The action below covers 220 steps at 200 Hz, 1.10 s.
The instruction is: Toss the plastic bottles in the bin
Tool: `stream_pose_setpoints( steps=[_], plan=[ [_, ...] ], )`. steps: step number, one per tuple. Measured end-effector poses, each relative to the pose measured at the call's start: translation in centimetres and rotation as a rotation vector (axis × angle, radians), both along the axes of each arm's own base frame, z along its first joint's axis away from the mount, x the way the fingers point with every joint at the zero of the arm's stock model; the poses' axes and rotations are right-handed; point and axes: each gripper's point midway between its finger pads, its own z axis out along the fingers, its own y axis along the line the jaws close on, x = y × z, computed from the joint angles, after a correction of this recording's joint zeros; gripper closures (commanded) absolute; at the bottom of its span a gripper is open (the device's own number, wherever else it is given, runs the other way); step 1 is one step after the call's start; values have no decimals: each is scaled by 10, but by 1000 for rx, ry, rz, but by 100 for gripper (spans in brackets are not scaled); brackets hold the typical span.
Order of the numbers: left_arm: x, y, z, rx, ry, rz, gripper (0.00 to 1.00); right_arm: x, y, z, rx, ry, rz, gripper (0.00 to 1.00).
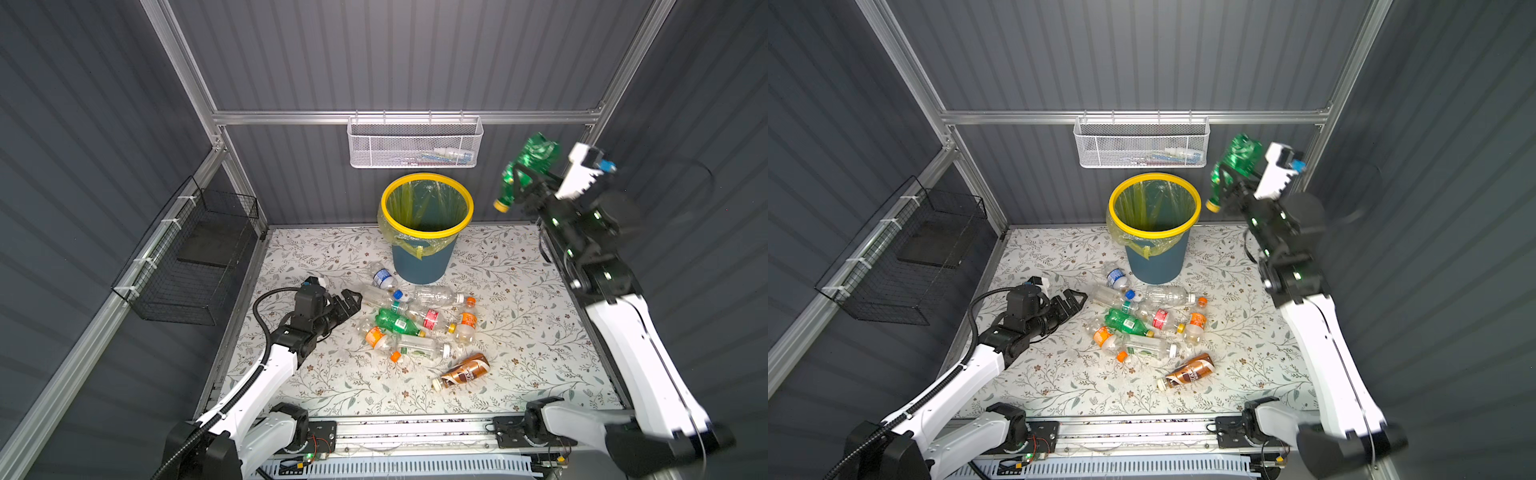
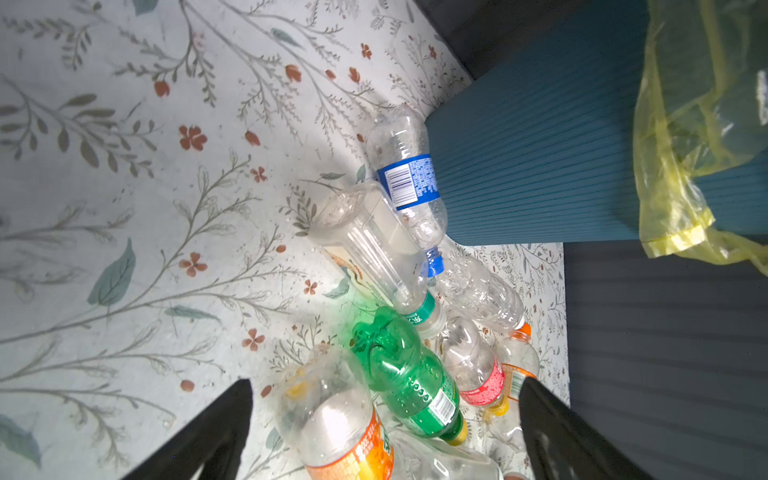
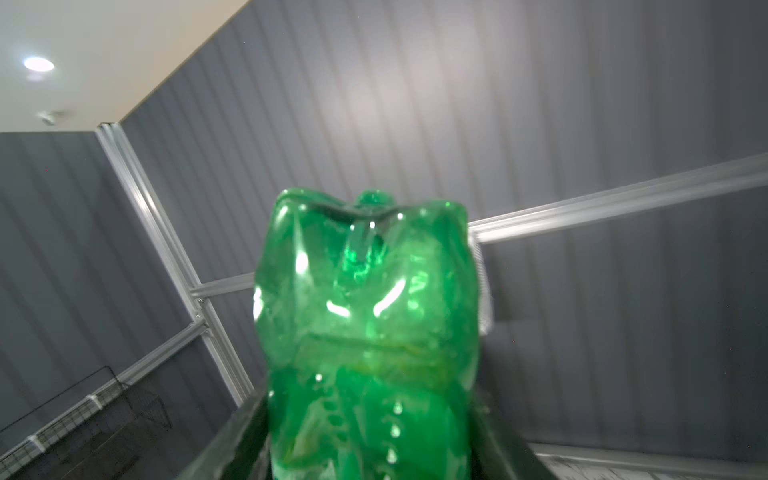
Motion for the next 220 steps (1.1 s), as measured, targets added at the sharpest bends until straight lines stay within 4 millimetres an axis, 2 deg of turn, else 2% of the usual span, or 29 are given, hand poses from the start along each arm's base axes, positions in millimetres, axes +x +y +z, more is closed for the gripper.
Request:
stream_pose_setpoints(
  steps=[12, 18, 29, 41, 55, 73, 93, 109, 129, 145, 177, 220],
  plan=[
    [-5, 0, -10, -28, 42, 21, 0, 39, 28, -4, -22, 53, 55, 24],
    [-7, 0, -15, -38, 63, 30, 0, 57, 39, -14, -34, 96, 75, 18],
    [-11, -1, -21, -55, 94, 38, 0, 85, 53, -48, -63, 207, 92, 9],
    [-13, -5, -26, -71, 121, 39, 0, 101, 58, -89, -97, 329, 88, 1],
    [-16, -10, -31, -83, 149, 30, 0, 106, 55, -128, -133, 445, 67, 1],
    [-20, -19, -41, -82, 191, 10, 0, 100, 45, -149, -156, 517, 33, 1],
    [-27, -30, -55, -67, 239, -19, 0, 83, 26, -150, -151, 533, -7, 1],
    [-32, -38, -64, -59, 271, -39, 0, 66, 2, -147, -119, 527, -52, 1],
    [-37, -45, -70, -57, 298, -51, 0, 49, -32, -154, -62, 530, -122, 1],
    [-38, -48, -72, -62, 308, -51, 0, 40, -59, -172, -15, 557, -179, 2],
    [-37, -50, -75, -68, 318, -44, 1, 23, -104, -225, 77, 659, -284, 4],
    [-43, -53, -94, -35, 379, -53, 5, 3, -134, -278, 159, 758, -327, 2]
  ],
)
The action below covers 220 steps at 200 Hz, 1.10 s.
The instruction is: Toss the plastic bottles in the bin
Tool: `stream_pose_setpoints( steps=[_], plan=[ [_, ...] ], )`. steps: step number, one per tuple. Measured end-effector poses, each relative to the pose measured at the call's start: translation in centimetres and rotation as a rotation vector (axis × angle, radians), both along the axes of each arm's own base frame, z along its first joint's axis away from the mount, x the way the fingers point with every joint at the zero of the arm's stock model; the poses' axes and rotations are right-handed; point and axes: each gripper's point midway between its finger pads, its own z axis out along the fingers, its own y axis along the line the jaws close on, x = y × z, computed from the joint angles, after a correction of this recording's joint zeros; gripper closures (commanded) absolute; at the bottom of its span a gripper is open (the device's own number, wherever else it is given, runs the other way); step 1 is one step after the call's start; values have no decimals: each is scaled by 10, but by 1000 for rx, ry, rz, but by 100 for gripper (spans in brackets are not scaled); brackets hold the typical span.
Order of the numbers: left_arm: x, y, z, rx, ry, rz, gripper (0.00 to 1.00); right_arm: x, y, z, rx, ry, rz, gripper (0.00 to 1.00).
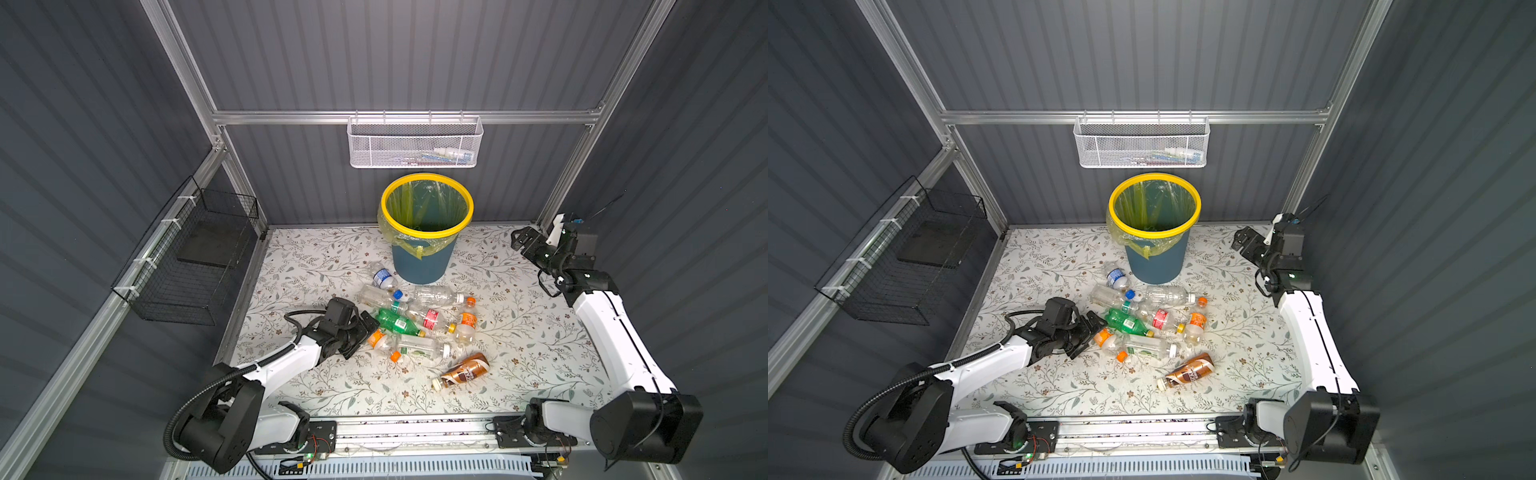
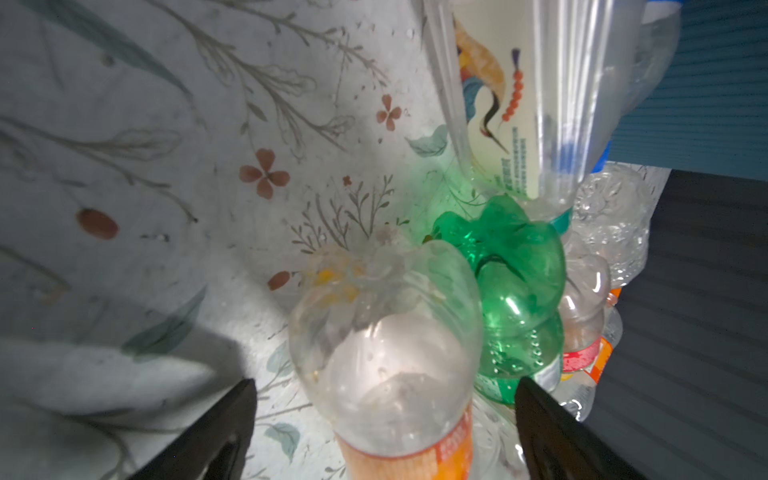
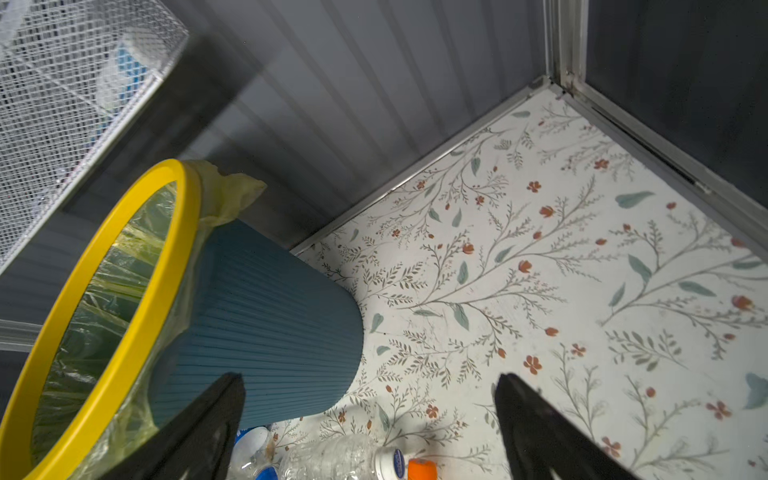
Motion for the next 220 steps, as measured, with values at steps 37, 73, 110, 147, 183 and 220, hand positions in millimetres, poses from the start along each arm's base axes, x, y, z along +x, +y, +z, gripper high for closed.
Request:
stream_pose_setpoints(
  steps=[37, 73, 110, 147, 183, 220],
  plan=[
    [-1, -7, -1, 21, 4, -28, 9, -5, -9, -45, 50, 88, 3, 1],
    [0, -14, -5, 54, 12, -61, 14, -8, -5, -68, 68, 124, 20, 1],
    [-2, -16, -12, 81, 25, -78, 23, -4, -9, -70, 86, 116, 5, 1],
    [-4, -13, -15, 104, 33, -77, 35, -4, -18, -75, 114, 102, -29, 1],
    [-3, -13, -18, 110, 34, -78, 43, 3, -14, -85, 139, 117, -4, 2],
    [-1, -11, -16, 128, 16, -77, 45, 4, -5, -100, 171, 159, 42, 5]
  ],
)
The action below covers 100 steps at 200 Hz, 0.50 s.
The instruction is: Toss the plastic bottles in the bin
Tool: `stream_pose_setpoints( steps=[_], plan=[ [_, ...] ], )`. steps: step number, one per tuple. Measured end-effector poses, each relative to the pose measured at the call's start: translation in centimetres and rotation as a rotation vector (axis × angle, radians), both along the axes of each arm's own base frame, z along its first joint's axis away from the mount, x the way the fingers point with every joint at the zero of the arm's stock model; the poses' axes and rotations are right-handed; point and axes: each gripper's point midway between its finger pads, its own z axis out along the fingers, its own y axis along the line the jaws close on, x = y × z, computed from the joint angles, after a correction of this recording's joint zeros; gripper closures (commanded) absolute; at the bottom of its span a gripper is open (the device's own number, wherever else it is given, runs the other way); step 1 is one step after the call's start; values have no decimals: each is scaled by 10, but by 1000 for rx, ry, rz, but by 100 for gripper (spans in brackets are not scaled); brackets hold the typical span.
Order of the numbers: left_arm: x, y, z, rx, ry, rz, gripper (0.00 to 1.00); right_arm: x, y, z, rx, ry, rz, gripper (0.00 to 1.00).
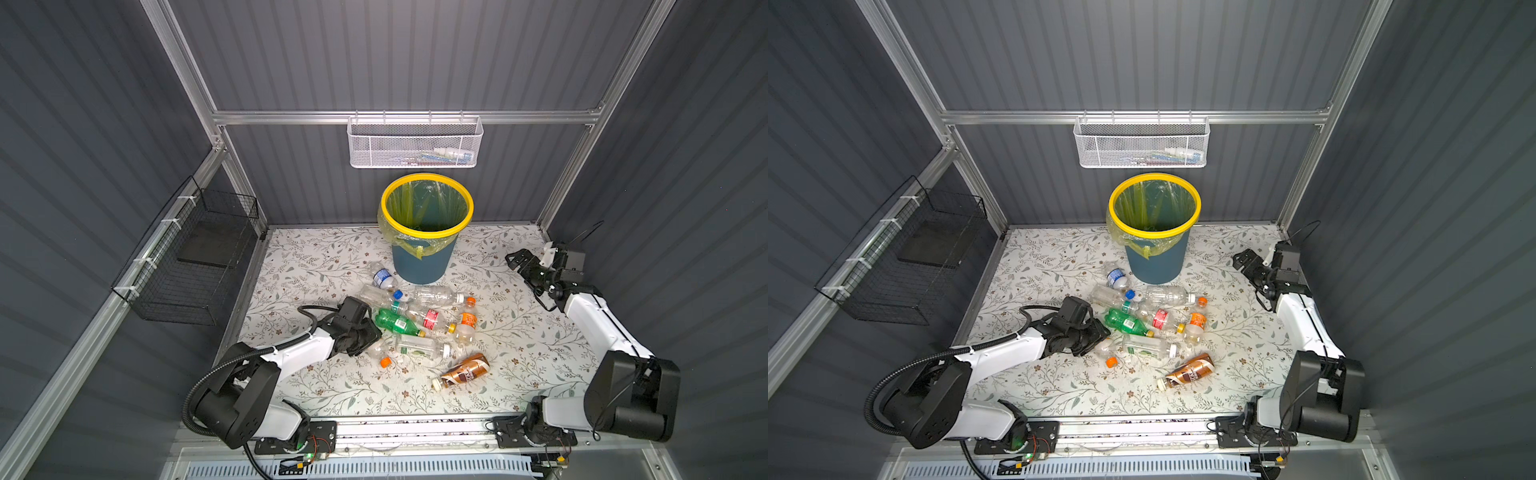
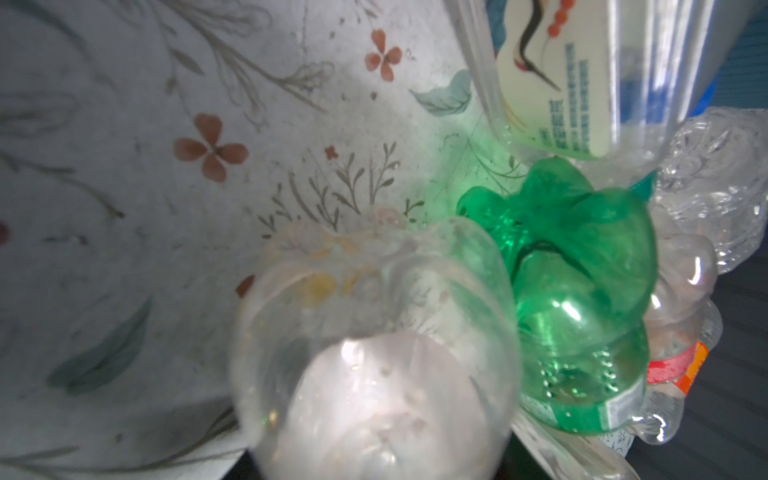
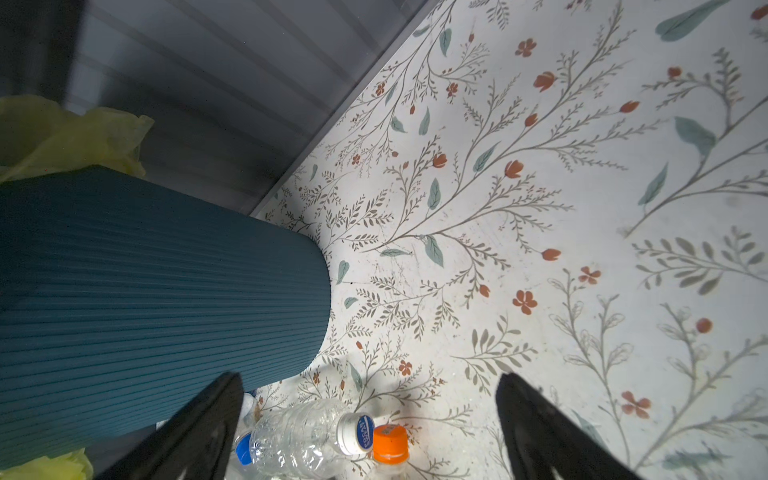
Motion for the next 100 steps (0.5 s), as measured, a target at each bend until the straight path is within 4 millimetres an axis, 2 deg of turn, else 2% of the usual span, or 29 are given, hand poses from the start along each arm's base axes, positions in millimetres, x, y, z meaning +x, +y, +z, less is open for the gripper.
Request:
stream_pose_setpoints(
  steps=[33, 77, 100],
  plan=[
    [5, 8, 16, 28, -73, -3, 46, -3, 5, -3, 13, 15, 22, 6],
    [14, 16, 59, 37, -251, -21, 46, -12, 10, -14, 21, 54, 36, 7],
    [17, 24, 85, 60, -358, -33, 45, -16, 14, -14, 23, 63, 45, 8]
  ],
)
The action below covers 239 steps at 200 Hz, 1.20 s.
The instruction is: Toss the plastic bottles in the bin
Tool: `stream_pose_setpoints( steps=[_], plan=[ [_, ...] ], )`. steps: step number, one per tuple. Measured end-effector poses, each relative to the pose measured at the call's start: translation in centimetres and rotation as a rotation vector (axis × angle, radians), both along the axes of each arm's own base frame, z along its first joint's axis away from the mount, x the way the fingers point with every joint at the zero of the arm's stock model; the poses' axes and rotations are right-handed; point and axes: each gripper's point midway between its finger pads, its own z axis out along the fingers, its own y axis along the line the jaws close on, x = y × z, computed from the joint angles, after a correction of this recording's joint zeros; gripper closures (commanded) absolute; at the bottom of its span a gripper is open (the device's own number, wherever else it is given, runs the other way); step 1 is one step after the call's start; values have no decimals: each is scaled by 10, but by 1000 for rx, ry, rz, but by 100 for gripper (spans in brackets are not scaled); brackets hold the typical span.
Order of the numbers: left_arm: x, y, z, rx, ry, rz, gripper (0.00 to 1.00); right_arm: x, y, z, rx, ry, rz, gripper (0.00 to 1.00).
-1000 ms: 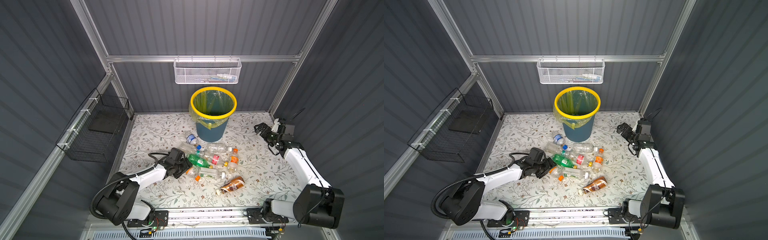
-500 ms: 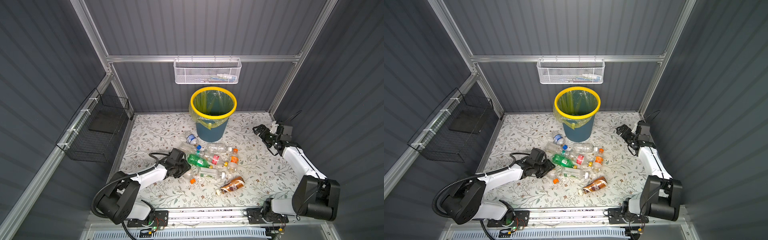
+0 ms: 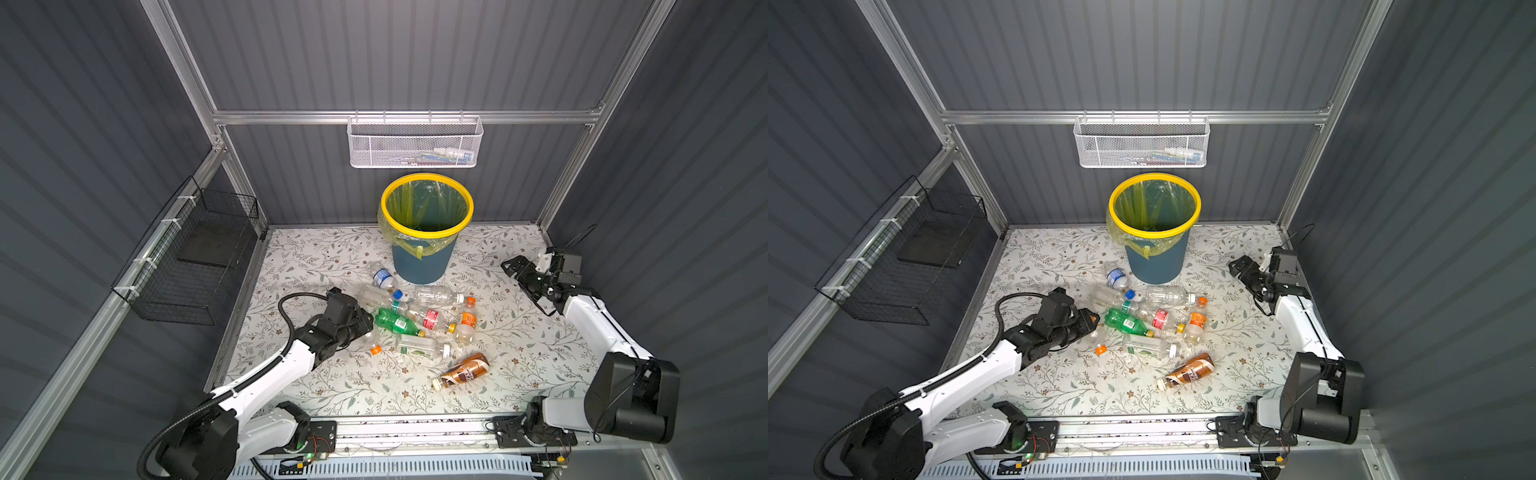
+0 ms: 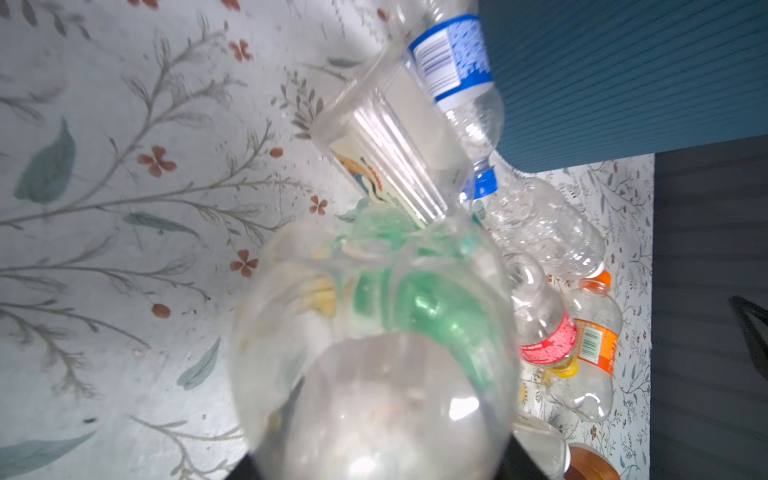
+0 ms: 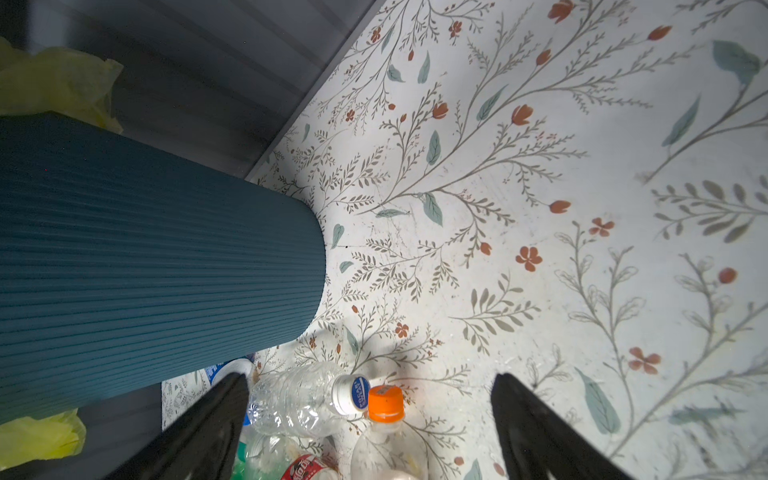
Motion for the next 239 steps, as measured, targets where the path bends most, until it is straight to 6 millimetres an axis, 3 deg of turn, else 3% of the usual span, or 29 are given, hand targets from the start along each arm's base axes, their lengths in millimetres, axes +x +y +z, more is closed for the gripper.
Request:
stream_pose_setpoints(
  steps=[26, 65, 94, 120, 140, 157, 171, 181, 187, 199, 219, 239],
  plan=[
    [4, 11, 38, 25, -155, -3, 45, -3, 4, 5, -3, -7, 9, 8],
    [8, 30, 112, 82, -429, 4, 44, -9, 7, 13, -16, -18, 13, 8],
    [6, 42, 186, 112, -695, 4, 44, -12, 8, 20, -25, -32, 14, 8],
    [6, 39, 258, 124, -929, -14, 42, -14, 11, 21, -28, -34, 19, 8],
    [15, 22, 319, 109, -1089, -42, 42, -14, 15, 23, -30, -37, 28, 8],
    [43, -8, 363, 96, -1150, -85, 39, -14, 20, 22, -29, -38, 37, 8],
    [80, -42, 400, 86, -1166, -132, 26, -15, 26, 21, -26, -35, 50, 9],
    [112, -71, 426, 84, -1181, -168, 8, -17, 30, 19, -23, -31, 61, 8],
    [130, -86, 430, 82, -1168, -185, 1, -18, 33, 18, -23, -27, 67, 9],
    [162, -110, 424, 94, -1125, -216, 0, -21, 37, 15, -28, -22, 72, 9],
    [200, -132, 377, 141, -984, -273, 0, -30, 38, 13, -36, -17, 70, 8],
    [212, -128, 328, 181, -853, -293, 0, -36, 37, 13, -44, -21, 61, 8]
  ],
)
